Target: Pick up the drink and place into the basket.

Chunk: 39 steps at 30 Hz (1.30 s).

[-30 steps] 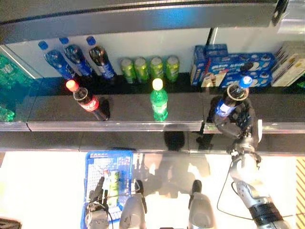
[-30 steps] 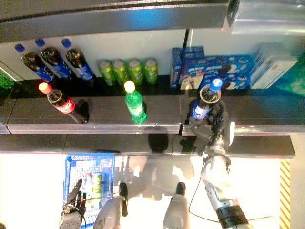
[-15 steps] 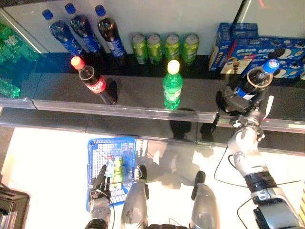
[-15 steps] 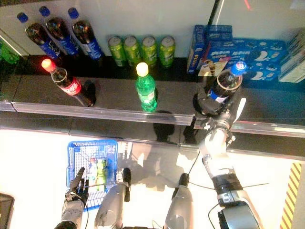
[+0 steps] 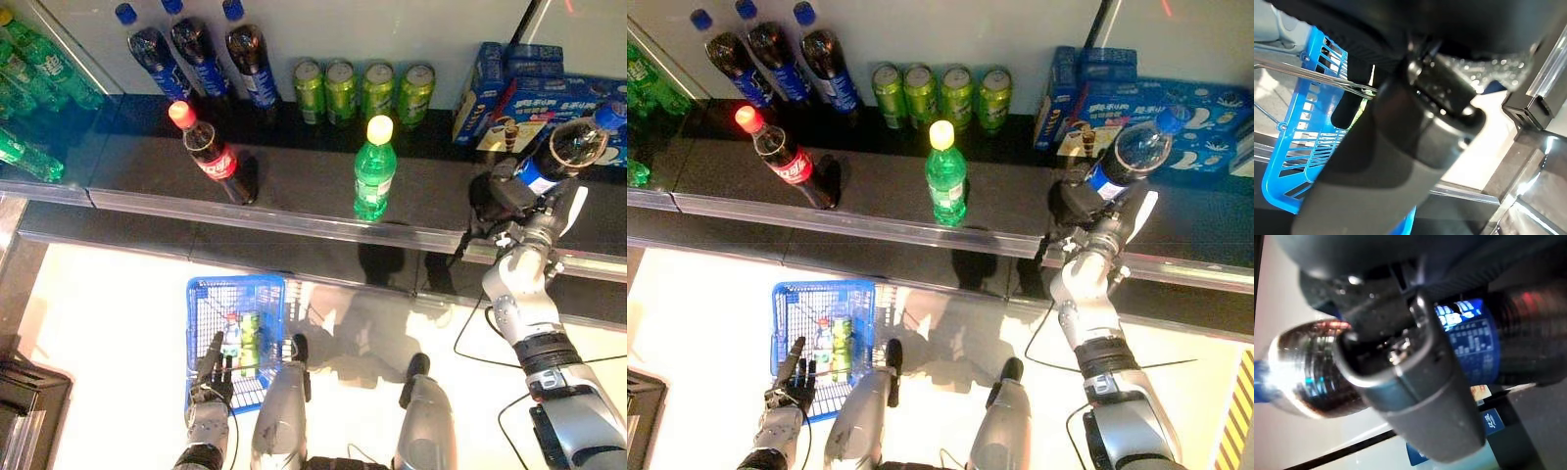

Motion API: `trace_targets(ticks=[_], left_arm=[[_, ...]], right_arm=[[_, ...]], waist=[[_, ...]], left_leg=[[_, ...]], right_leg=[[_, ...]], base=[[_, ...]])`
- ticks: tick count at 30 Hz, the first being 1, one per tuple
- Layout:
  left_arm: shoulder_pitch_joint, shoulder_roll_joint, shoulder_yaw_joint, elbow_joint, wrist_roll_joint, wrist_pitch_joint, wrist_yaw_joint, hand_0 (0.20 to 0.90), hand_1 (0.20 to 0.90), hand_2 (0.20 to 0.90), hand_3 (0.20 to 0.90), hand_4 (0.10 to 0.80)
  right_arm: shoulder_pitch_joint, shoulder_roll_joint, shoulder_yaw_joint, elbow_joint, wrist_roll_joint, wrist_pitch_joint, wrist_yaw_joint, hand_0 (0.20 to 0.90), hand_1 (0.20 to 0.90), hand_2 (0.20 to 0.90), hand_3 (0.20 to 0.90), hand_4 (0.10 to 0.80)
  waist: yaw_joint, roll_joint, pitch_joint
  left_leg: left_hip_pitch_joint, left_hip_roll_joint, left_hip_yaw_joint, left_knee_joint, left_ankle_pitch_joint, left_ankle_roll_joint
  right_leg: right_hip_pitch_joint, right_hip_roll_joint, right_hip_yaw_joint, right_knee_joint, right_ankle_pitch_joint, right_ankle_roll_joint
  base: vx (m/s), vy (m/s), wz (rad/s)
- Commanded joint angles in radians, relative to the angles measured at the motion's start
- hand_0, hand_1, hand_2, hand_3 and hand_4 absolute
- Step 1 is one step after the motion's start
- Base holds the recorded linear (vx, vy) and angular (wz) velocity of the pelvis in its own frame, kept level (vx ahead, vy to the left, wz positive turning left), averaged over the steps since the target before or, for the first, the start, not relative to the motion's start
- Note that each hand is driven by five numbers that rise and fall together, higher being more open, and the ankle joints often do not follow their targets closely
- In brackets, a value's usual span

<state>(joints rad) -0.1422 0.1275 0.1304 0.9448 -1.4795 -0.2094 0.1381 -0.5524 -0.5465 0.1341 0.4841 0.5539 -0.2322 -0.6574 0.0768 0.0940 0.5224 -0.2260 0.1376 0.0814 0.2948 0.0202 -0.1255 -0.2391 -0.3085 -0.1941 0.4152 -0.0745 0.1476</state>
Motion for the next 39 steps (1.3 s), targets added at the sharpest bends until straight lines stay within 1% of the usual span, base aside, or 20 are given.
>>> trace_targets(ticks=[1,6,8,9,11,13,14,15,17,20,21,22,23,26,29,32,34,39], left_arm=[[0.138,0.035,-0.001,-0.049,-0.019,-0.048,-0.045,0.3,0.3,0.3,0.2,0.1],[0.181,0.016,0.022,-0.133,0.007,-0.077,-0.074,0.3,0.3,0.3,0.2,0.1],[0.203,0.008,0.039,-0.186,0.02,-0.089,-0.088,0.3,0.3,0.3,0.2,0.1],[0.217,0.003,0.054,-0.219,0.035,-0.088,-0.086,0.3,0.3,0.3,0.2,0.1],[0.229,0.0,0.07,-0.245,0.055,-0.086,-0.082,0.3,0.3,0.3,0.2,0.1],[0.251,-0.002,0.088,-0.284,0.069,-0.092,-0.095,0.3,0.3,0.3,0.2,0.1],[0.252,-0.002,0.087,-0.285,0.069,-0.092,-0.095,0.3,0.3,0.3,0.2,0.1],[0.271,-0.007,0.099,-0.316,0.085,-0.092,-0.113,0.3,0.3,0.3,0.2,0.1],[0.284,-0.009,0.1,-0.354,0.095,-0.094,-0.113,0.3,0.3,0.3,0.2,0.1],[0.301,0.002,0.099,-0.427,0.097,-0.085,-0.122,0.3,0.3,0.3,0.2,0.1],[0.302,0.008,0.093,-0.463,0.096,-0.083,-0.116,0.3,0.3,0.3,0.2,0.1],[0.303,0.008,0.093,-0.464,0.097,-0.083,-0.116,0.3,0.3,0.3,0.2,0.1],[0.306,0.018,0.08,-0.505,0.088,-0.089,-0.122,0.3,0.3,0.3,0.2,0.1],[0.308,0.027,0.07,-0.556,0.083,-0.095,-0.131,0.3,0.3,0.3,0.2,0.1],[0.314,0.042,0.056,-0.637,0.084,-0.102,-0.126,0.3,0.3,0.3,0.2,0.1],[0.321,0.056,0.045,-0.765,0.088,-0.109,-0.119,0.3,0.3,0.3,0.2,0.1],[0.328,0.063,0.039,-0.836,0.098,-0.111,-0.125,0.3,0.3,0.3,0.2,0.1],[0.336,0.083,0.021,-0.948,0.108,-0.115,-0.165,0.3,0.3,0.3,0.2,0.1]], right_arm=[[-0.043,-0.049,-0.088,-0.162,-0.046,-0.104,-0.006,0.3,0.3,0.3,0.2,0.1],[0.076,-0.013,-0.112,-0.305,-0.135,-0.087,0.016,0.3,0.3,0.3,0.2,0.1],[0.131,0.0,-0.125,-0.39,-0.181,-0.082,0.028,0.3,0.3,0.3,0.2,0.1],[0.161,0.008,-0.133,-0.435,-0.208,-0.077,0.039,0.3,0.3,0.3,0.2,0.1],[0.194,0.013,-0.142,-0.487,-0.218,-0.067,0.058,0.3,0.3,0.3,0.2,0.1],[0.25,0.004,-0.149,-0.573,-0.223,-0.065,0.125,0.3,0.3,0.3,0.2,0.1],[0.252,0.004,-0.15,-0.575,-0.222,-0.064,0.126,0.3,0.3,0.3,0.2,0.1],[0.293,0.0,-0.151,-0.647,-0.213,-0.059,0.185,0.3,0.3,0.3,0.2,0.1],[0.322,-0.002,-0.143,-0.711,-0.2,-0.048,0.222,0.3,0.3,0.3,0.2,0.1],[0.344,-0.004,-0.121,-0.781,-0.156,-0.042,0.313,0.3,0.3,0.3,0.2,0.1],[0.341,-0.004,-0.104,-0.806,-0.133,-0.033,0.344,0.3,0.3,0.3,0.2,0.1],[0.342,-0.004,-0.105,-0.807,-0.132,-0.032,0.345,0.3,0.3,0.3,0.2,0.1],[0.337,0.002,-0.08,-0.84,-0.108,-0.019,0.393,0.3,0.3,0.3,0.2,0.1],[0.329,0.008,-0.05,-0.871,-0.06,-0.002,0.465,0.3,0.3,0.3,0.2,0.1],[0.315,0.021,0.003,-0.907,0.0,0.03,0.538,0.3,0.3,0.3,0.2,0.1],[0.303,0.047,0.092,-0.953,0.067,0.078,0.618,0.3,0.3,0.3,0.2,0.1],[0.296,0.063,0.139,-0.971,0.079,0.092,0.639,0.3,0.3,0.3,0.2,0.1],[0.27,0.095,0.219,-0.988,0.1,0.101,0.645,0.3,0.3,0.3,0.2,0.1]], waist=[[-0.001,-0.02,-0.044],[-0.016,-0.021,-0.084],[-0.022,-0.024,-0.104],[-0.023,-0.026,-0.114],[-0.026,-0.027,-0.134],[-0.031,-0.029,-0.166],[-0.03,-0.029,-0.165],[-0.032,-0.029,-0.188],[-0.031,-0.028,-0.204],[-0.029,-0.028,-0.225],[-0.027,-0.028,-0.232],[-0.027,-0.028,-0.232],[-0.022,-0.026,-0.241],[-0.015,-0.025,-0.248],[-0.001,-0.027,-0.258],[0.03,-0.031,-0.264],[0.05,-0.033,-0.266],[0.093,-0.039,-0.263]], left_leg=[[0.028,0.002,-0.035,0.164,-0.071,0.02],[0.091,0.013,-0.016,0.137,-0.062,0.014],[0.12,0.017,-0.01,0.121,-0.06,0.013],[0.14,0.018,-0.008,0.115,-0.063,0.011],[0.155,0.02,-0.005,0.101,-0.053,0.01],[0.192,0.025,0.001,0.077,-0.045,0.006],[0.195,0.025,0.002,0.075,-0.044,0.006],[0.219,0.028,0.007,0.057,-0.042,0.005],[0.24,0.028,0.009,0.031,-0.032,0.002],[0.266,0.027,0.013,-0.011,-0.018,0.001],[0.271,0.027,0.014,-0.028,-0.01,0.0],[0.272,0.027,0.014,-0.03,-0.009,0.0],[0.276,0.028,0.015,-0.048,0.004,-0.003],[0.276,0.026,0.011,-0.065,0.015,-0.005],[0.274,0.025,0.001,-0.088,0.028,-0.008],[0.269,0.024,-0.019,-0.103,0.036,-0.011],[0.264,0.023,-0.032,-0.11,0.038,-0.012],[0.252,0.021,-0.061,-0.122,0.038,-0.013]], right_leg=[[0.055,0.022,-0.036,0.043,-0.039,-0.071],[0.114,0.027,-0.033,0.026,-0.053,-0.07],[0.141,0.033,-0.031,0.018,-0.059,-0.069],[0.16,0.037,-0.031,0.018,-0.07,-0.069],[0.175,0.043,-0.031,0.006,-0.07,-0.069],[0.209,0.053,-0.032,-0.008,-0.081,-0.07],[0.211,0.053,-0.032,-0.01,-0.08,-0.07],[0.234,0.061,-0.03,-0.023,-0.086,-0.071],[0.252,0.068,-0.028,-0.041,-0.087,-0.07],[0.273,0.077,-0.028,-0.071,-0.081,-0.067],[0.278,0.08,-0.029,-0.085,-0.076,-0.066],[0.279,0.081,-0.029,-0.087,-0.075,-0.066],[0.286,0.083,-0.033,-0.106,-0.068,-0.065],[0.292,0.084,-0.036,-0.124,-0.058,-0.063],[0.297,0.084,-0.044,-0.142,-0.05,-0.06],[0.306,0.083,-0.062,-0.161,-0.042,-0.059],[0.311,0.083,-0.075,-0.17,-0.038,-0.057],[0.324,0.084,-0.108,-0.189,-0.029,-0.054]], base=[[0.071,0.056,0.04],[0.069,0.057,0.01],[0.058,0.043,0.02],[0.055,0.025,0.02],[0.088,0.03,0.01],[0.108,0.041,0.0],[0.096,0.037,-0.06],[0.08,0.036,-0.05],[0.057,0.039,-0.04],[-0.008,0.029,-0.04],[0.0,0.0,0.0],[-0.027,0.04,0.01],[-0.026,0.038,0.01],[-0.04,0.034,0.0],[-0.048,0.027,0.03],[-0.047,0.005,0.13],[-0.045,-0.018,0.2],[-0.04,-0.027,0.17]])
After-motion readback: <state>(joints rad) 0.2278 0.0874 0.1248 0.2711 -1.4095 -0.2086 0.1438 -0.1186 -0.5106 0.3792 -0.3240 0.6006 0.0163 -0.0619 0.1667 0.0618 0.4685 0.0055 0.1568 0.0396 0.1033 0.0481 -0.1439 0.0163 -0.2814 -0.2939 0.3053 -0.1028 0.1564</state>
